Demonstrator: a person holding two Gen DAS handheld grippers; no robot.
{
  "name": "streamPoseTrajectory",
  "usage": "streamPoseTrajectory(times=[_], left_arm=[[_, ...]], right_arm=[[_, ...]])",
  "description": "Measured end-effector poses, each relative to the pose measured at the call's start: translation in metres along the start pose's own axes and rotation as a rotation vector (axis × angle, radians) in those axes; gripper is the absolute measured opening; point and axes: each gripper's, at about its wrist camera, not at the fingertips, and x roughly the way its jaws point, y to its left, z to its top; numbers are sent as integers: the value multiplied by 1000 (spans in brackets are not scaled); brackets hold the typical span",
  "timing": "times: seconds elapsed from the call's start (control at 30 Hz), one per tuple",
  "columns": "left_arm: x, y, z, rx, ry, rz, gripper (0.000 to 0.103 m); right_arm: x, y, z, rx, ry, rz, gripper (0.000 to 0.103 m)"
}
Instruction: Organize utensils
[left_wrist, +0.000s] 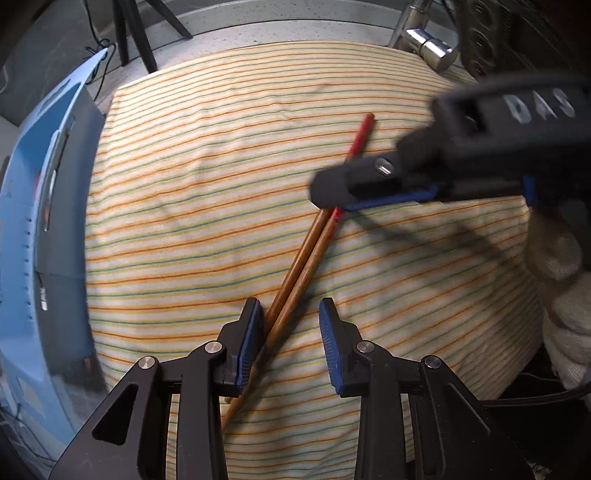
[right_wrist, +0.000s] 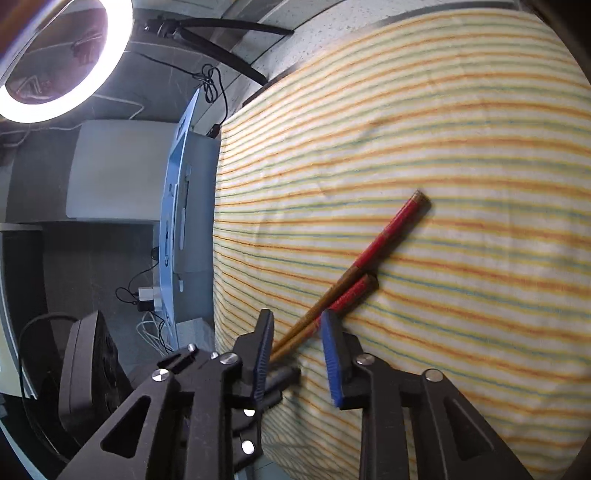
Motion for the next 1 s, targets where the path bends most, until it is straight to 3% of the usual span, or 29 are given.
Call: streamPoseTrajectory(times=[0.07, 0.17, 0.3, 0.37, 0.47, 0.6, 0.77, 0.97, 1.0], left_arm=[[0, -4, -3, -69, -6, -117, 29], [2, -13, -3, -125, -38, -178, 30], [0, -18, -7, -184, -74, -215, 30], [-2, -16, -12, -176, -73, -199, 30], [-5, -9, -16, -142, -62, -114, 30], [-1, -7, -9, -87, -43, -107, 30], [11, -17, 12, 64, -17, -92, 30], [27, -30, 37, 227, 11, -92, 30], [23, -29, 55, 250, 15, -93, 28]], right_arm=[[0, 1, 10, -12, -3, -14, 21], [2, 2, 22, -29, 11, -11, 21], [-16, -1, 23, -49, -17, 13, 21], [-32, -1, 21, -70, -39, 18, 21], [-52, -7, 12, -80, -68, 6, 21], [-69, -21, -9, -40, -112, -28, 22], [-77, -32, -35, 47, -170, -47, 23], [-74, -22, -66, 122, -260, -80, 23], [-73, -20, -71, 132, -277, -91, 23]])
